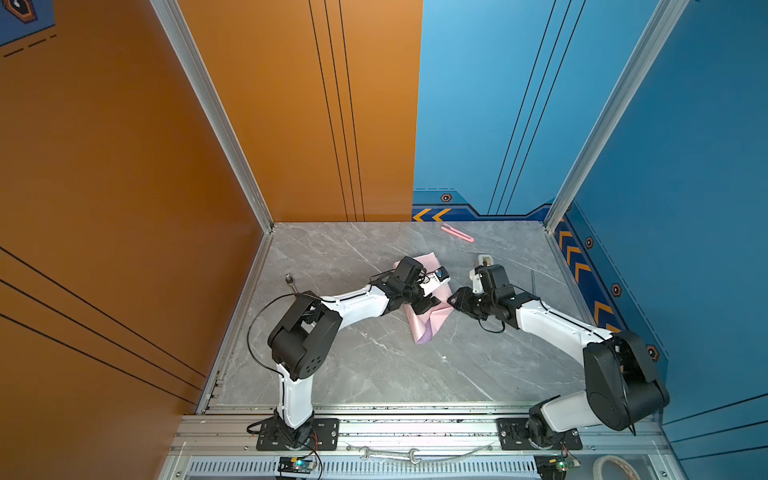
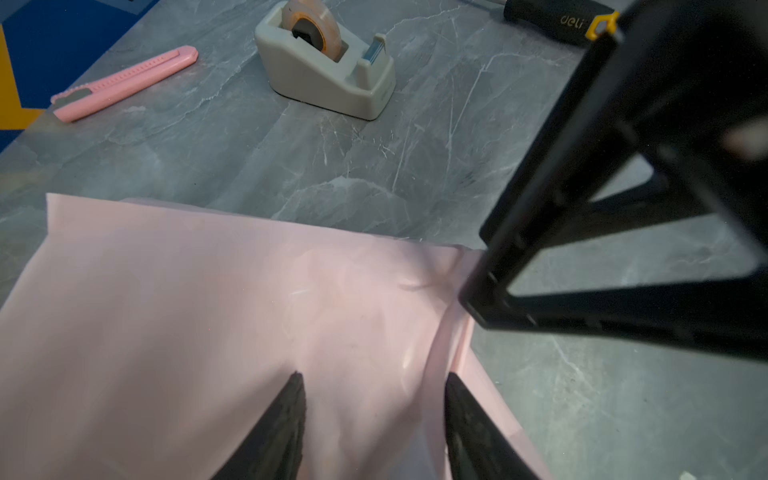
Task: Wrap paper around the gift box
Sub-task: 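Lift the right gripper off the box end and draw it back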
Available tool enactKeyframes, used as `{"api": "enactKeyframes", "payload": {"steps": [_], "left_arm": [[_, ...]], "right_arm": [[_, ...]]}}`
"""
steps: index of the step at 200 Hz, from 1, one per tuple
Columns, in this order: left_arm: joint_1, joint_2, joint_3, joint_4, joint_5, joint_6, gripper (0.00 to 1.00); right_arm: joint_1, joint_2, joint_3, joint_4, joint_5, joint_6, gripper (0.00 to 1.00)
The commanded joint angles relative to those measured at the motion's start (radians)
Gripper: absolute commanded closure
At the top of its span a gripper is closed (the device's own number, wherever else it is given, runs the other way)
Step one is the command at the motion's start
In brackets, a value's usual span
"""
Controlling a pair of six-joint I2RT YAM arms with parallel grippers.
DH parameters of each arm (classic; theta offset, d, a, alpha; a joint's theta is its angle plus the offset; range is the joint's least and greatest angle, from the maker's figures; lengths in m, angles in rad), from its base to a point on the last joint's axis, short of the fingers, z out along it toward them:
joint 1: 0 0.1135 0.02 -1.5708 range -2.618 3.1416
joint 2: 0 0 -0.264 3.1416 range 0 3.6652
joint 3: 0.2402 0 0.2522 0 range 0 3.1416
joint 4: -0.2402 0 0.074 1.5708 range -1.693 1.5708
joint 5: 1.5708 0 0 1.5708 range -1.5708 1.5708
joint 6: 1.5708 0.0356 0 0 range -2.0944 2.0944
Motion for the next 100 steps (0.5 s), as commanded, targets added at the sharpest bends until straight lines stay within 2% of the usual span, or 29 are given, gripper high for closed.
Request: {"api": "enactKeyframes", "payload": {"steps": [1, 30, 54, 78, 100], "left_arm": [[0.005, -0.068, 0.036, -0.038, 0.039, -0.082, 0.4], [0.032, -0.142, 0.06, -0.072, -0.008, -0.225, 0.35], [0.08, -0.205, 0.044, -0.156, -0.061, -0.433, 0.34], [0.135, -0.252, -0.037, -0.245, -0.082, -0.644, 0.35], [0.172, -0.277, -0.136, -0.219, -0.054, -0.77, 0.35]], "right_arm": [[-0.017, 0.011, 0.1, -0.118, 0.06, -0.092, 0.47], [-0.014, 0.148, 0.257, -0.237, 0.031, -0.166, 0.43], [-0.011, 0.256, 0.361, -0.306, 0.003, -0.207, 0.42], [-0.005, 0.333, 0.423, -0.341, -0.038, -0.225, 0.43], [0.005, 0.344, 0.432, -0.362, -0.042, -0.23, 0.44]]}}
